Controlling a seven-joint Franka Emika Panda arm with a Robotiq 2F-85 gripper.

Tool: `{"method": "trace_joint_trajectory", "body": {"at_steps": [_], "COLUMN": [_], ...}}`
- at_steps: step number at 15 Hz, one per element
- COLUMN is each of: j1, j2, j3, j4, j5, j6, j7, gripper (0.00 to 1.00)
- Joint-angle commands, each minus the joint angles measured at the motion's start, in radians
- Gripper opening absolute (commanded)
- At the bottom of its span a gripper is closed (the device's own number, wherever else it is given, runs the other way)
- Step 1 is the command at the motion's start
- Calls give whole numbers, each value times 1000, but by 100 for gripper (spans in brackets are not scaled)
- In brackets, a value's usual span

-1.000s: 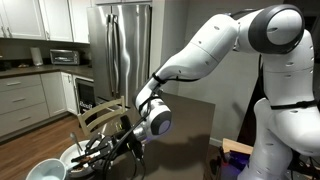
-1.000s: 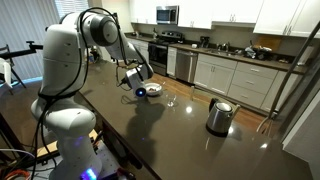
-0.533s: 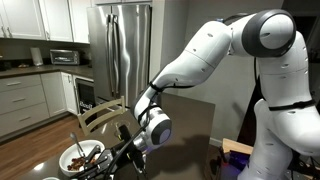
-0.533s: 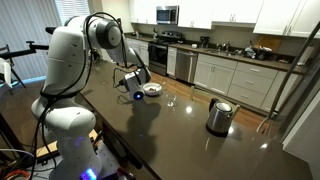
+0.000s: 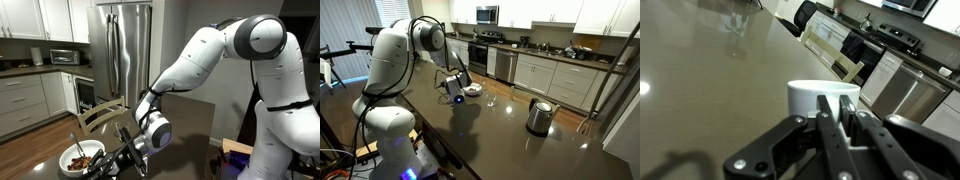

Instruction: Move the objects from the two cups into the bowl

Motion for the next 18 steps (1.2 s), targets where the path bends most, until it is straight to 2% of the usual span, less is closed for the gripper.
{"method": "trace_joint_trajectory", "body": {"at_steps": [1, 11, 13, 14, 15, 18], "j1": [-23, -18, -17, -17, -16, -16], "j2": [14, 26, 24, 24, 23, 23], "j3": [21, 19, 19, 19, 19, 19], "j4": [15, 16, 16, 15, 17, 19], "j5": [20, 21, 20, 21, 21, 23], "j6": [-11, 23, 26, 27, 29, 30], "j7": [27, 41, 42, 41, 41, 40], "gripper": [6, 9, 21, 23, 31, 36]}}
